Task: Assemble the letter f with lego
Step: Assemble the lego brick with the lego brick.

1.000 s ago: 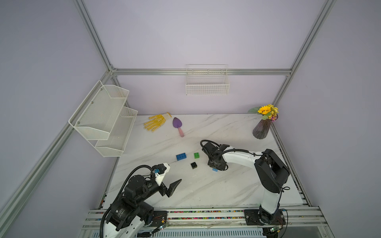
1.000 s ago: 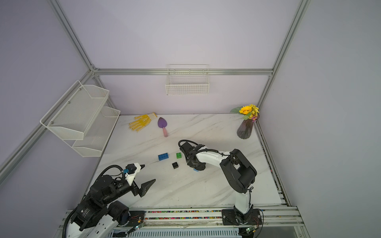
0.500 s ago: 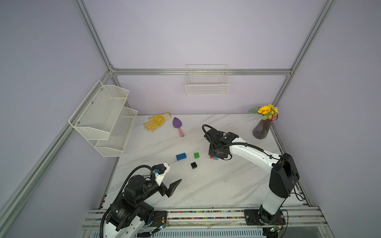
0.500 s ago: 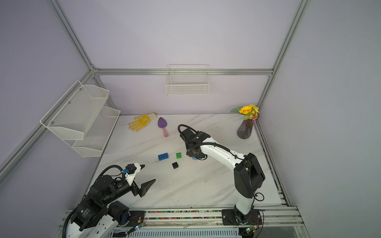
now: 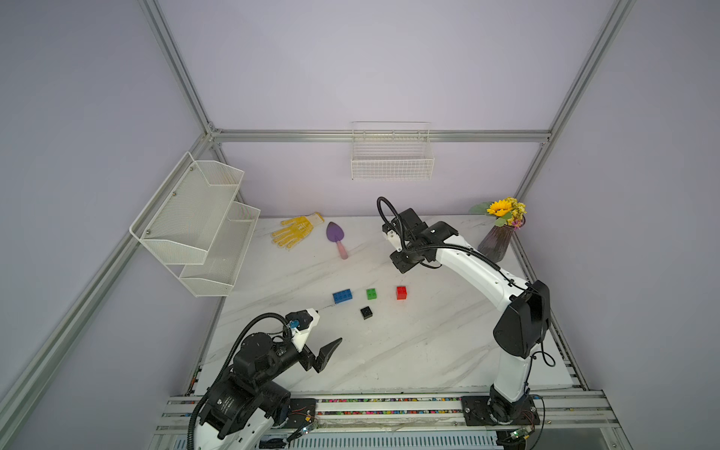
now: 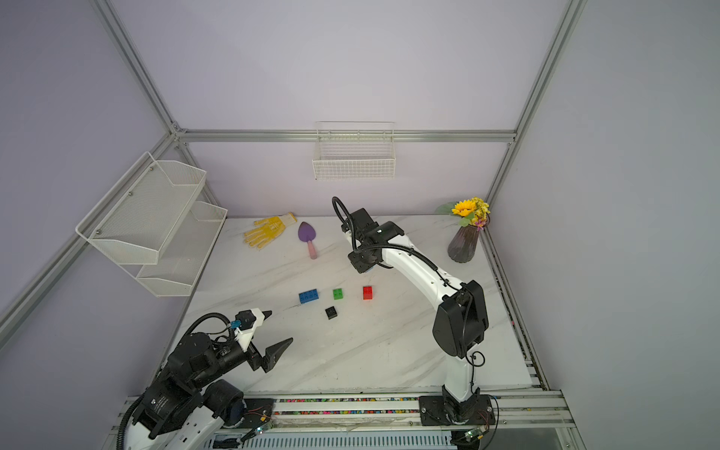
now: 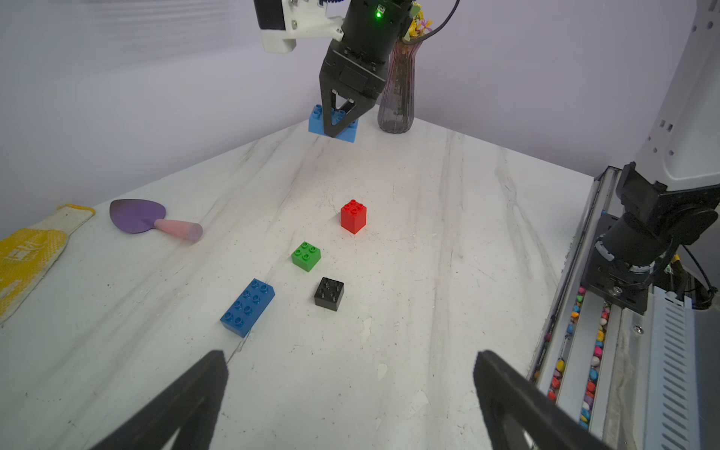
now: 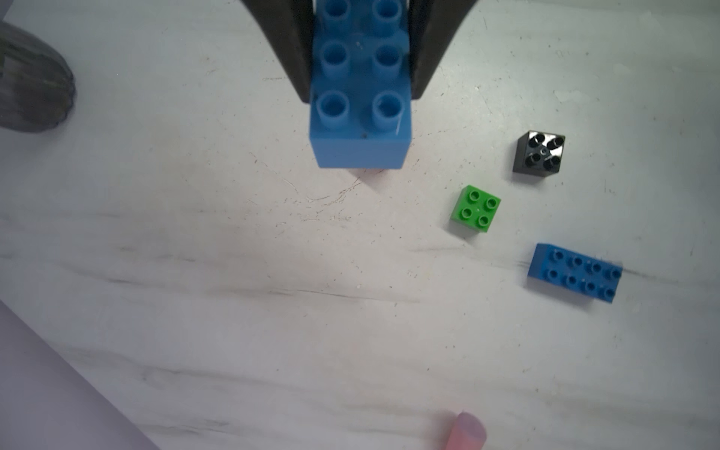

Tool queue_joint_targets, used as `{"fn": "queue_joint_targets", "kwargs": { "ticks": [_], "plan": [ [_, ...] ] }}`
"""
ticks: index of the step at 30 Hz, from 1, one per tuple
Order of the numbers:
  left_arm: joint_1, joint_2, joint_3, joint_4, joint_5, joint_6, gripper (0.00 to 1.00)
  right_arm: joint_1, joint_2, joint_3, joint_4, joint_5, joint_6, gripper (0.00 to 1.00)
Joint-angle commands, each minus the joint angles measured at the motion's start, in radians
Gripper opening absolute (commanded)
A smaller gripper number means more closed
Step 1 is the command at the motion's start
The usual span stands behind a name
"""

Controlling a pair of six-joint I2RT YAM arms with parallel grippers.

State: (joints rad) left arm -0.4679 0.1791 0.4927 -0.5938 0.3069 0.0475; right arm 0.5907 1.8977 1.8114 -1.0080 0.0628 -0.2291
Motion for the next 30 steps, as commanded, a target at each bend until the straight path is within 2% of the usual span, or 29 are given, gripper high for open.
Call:
{"fn": "queue_joint_targets", "kwargs": {
  "ticks": [1, 4, 9, 11, 15, 22, 30],
  "plan": [
    [0.0, 0.005, 0.001, 0.014, 0.006, 0.035, 1.0, -0.026, 0.001, -0.037, 0.045, -0.146, -0.435, 0.0],
    [0.0, 0.003, 0.0, 0.014, 0.007, 0.035, 1.0, -0.042, -0.014, -0.117, 0.1, -0.186, -0.643, 0.0],
    [0.0, 0.006, 0.001, 0.014, 0.007, 0.034, 1.0, -0.097, 0.082, -0.072, 0.104, -0.21, -0.703, 0.0],
    [0.0, 0.008, 0.001, 0.014, 0.006, 0.034, 1.0, -0.098, 0.076, -0.129, 0.156, -0.231, -0.774, 0.0],
    [0.0, 0.015, 0.0, 0.015, 0.011, 0.034, 1.0, -0.113, 0.063, -0.2, 0.178, -0.355, -0.901, 0.0],
    [0.0, 0.031, 0.0, 0.021, 0.024, 0.033, 1.0, -0.114, 0.101, -0.165, 0.127, -0.393, -0.959, 0.0],
    [0.0, 0.035, 0.001, 0.023, 0.015, 0.029, 1.0, -0.117, 0.144, -0.121, 0.043, -0.381, -0.998, 0.0]
  ]
}}
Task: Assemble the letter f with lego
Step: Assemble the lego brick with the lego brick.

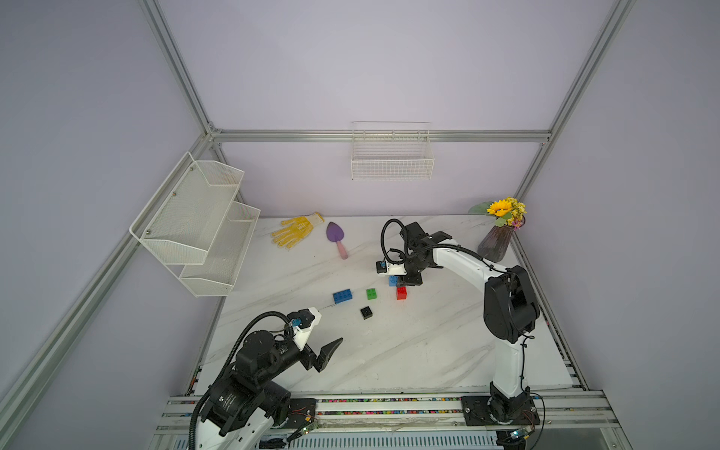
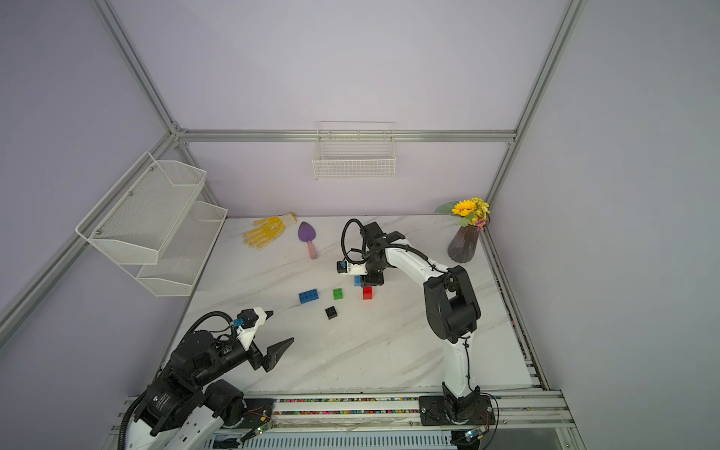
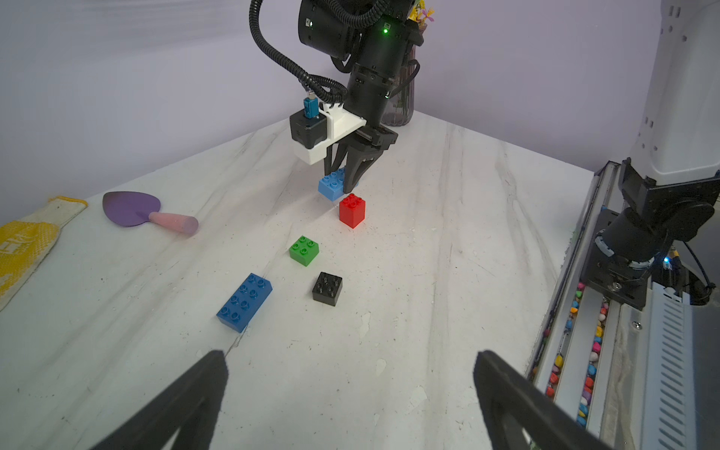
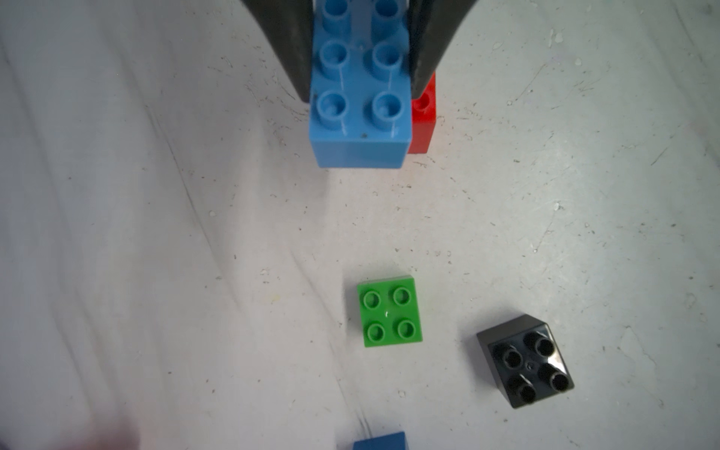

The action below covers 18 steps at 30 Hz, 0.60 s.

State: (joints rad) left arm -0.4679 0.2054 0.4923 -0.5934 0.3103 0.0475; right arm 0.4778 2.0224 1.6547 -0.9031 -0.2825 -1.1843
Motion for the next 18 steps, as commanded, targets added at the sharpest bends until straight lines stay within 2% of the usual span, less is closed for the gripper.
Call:
{"fn": "queue_joint_targets", "kwargs": {
  "ticks": [1, 8, 18],
  "plan": [
    [0.0, 0.01, 0.002, 0.023, 0.013, 0.029, 1.0, -0.005, 0.027, 0.049, -0.082, -0.039, -0.042, 0.0],
    [0.0, 0.021, 0.0, 0.028, 0.007, 0.022, 1.0, -0.005, 0.07, 0.121, -0.163, 0.005, -0.042, 0.0],
    [-0.001, 0.01, 0.0, 0.028, -0.02, 0.018, 1.0, -0.005, 0.041, 0.065, -0.165, 0.0, -0.04, 0.0]
  ]
}}
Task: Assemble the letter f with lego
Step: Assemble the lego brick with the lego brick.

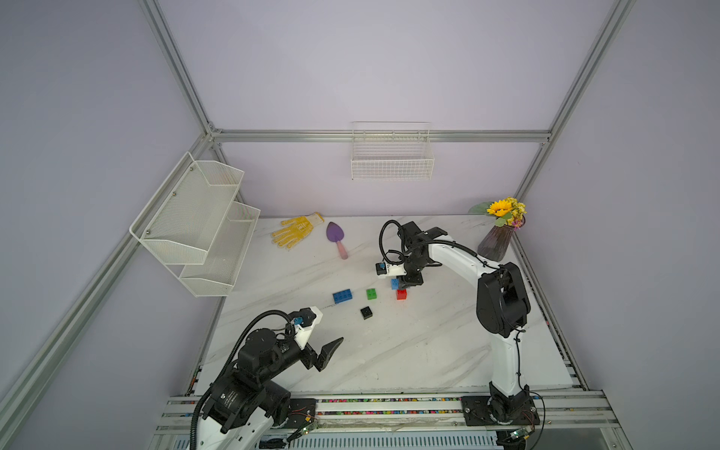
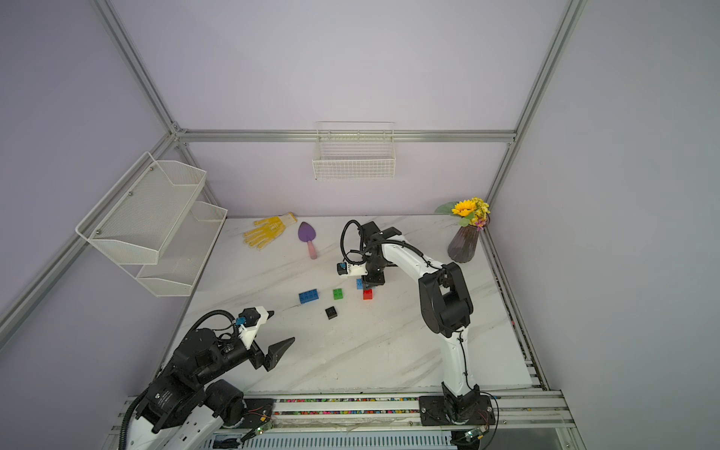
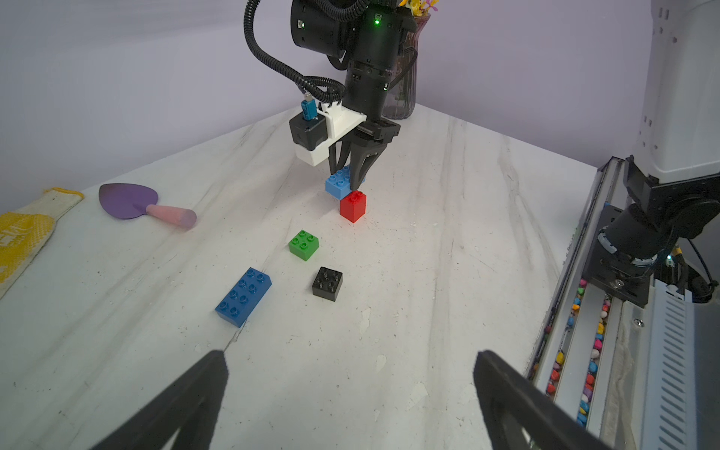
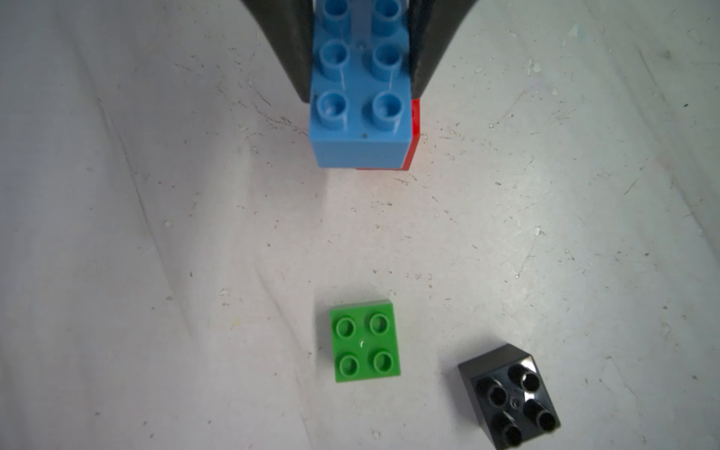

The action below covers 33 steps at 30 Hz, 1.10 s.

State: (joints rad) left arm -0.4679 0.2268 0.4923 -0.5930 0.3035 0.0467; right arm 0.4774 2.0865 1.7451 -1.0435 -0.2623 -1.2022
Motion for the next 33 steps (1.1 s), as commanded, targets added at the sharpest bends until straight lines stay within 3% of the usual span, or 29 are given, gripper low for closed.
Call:
{"fn": "queue_joint_targets", "kwargs": {
  "ticks": [1, 20, 33],
  "plan": [
    [0.0, -0.013, 0.0, 0.027, -0.015, 0.019, 1.0, -0.005, -0.03, -0.035, -0.022, -0.021, -0.019, 0.0],
    [0.0, -0.004, 0.002, 0.027, -0.009, 0.021, 1.0, -0.004, -0.051, -0.124, 0.102, -0.03, -0.011, 0.0],
    [0.0, 0.004, 0.003, 0.027, -0.003, 0.019, 1.0, 0.01, 0.049, -0.064, -0.021, 0.036, -0.003, 0.0]
  ]
}}
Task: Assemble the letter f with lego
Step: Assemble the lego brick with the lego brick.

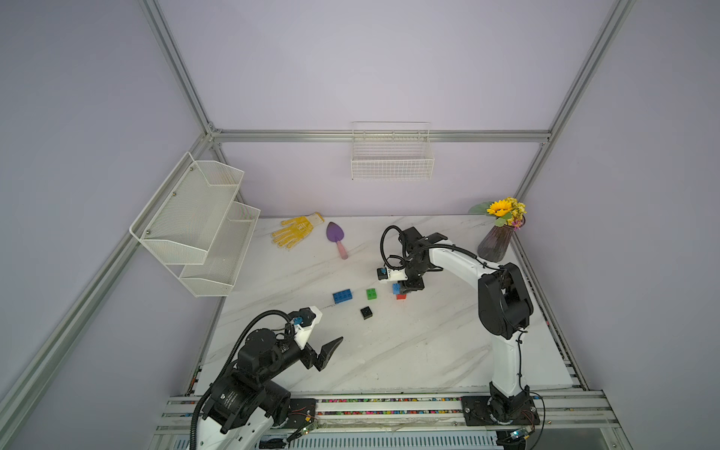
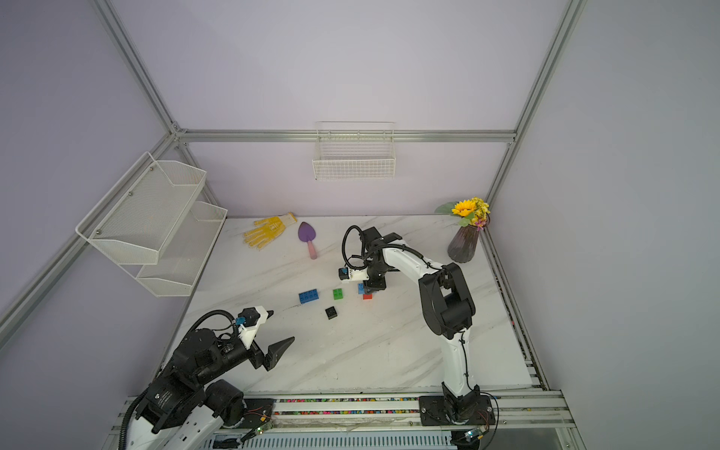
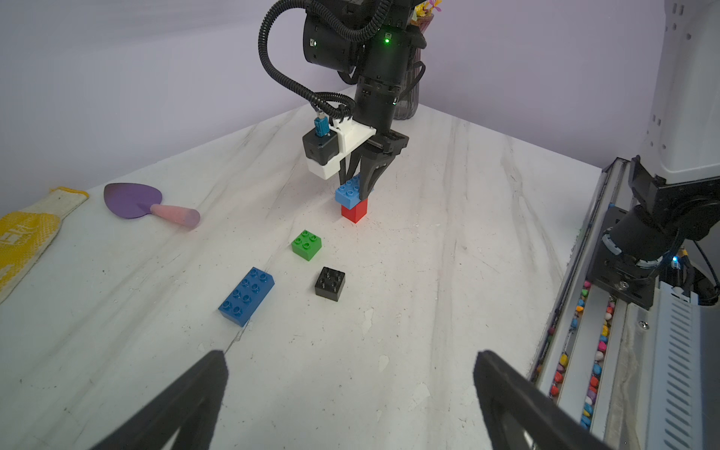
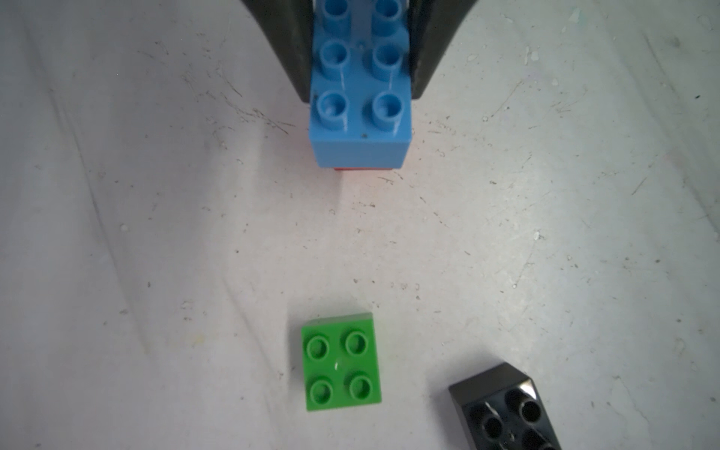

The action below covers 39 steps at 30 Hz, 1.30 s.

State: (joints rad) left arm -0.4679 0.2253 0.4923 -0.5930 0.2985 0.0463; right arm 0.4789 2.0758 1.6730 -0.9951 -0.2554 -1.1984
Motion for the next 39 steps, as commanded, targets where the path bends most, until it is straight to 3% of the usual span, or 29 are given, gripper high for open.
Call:
{"fn": "queue_joint_targets", "kwargs": {
  "ticks": [1, 11, 20, 32, 39],
  "plan": [
    [0.0, 0.005, 0.003, 0.028, 0.003, 0.02, 1.0, 0.014, 0.069, 0.013, -0.077, 0.043, -0.004, 0.0],
    [0.0, 0.003, 0.001, 0.028, 0.004, 0.018, 1.0, 0.053, 0.161, 0.032, -0.103, 0.073, 0.043, 0.0],
    [-0.001, 0.005, 0.001, 0.028, 0.002, 0.018, 1.0, 0.081, 0.152, 0.04, -0.068, 0.08, 0.256, 0.0],
    [0.002, -0.01, 0.002, 0.025, -0.007, 0.023, 1.0, 0.09, 0.046, -0.088, 0.069, 0.052, 0.261, 0.0],
    [0.002, -0.013, 0.001, 0.024, -0.002, 0.024, 1.0, 0.09, 0.076, -0.044, 0.034, 0.051, 0.289, 0.0]
  ]
}}
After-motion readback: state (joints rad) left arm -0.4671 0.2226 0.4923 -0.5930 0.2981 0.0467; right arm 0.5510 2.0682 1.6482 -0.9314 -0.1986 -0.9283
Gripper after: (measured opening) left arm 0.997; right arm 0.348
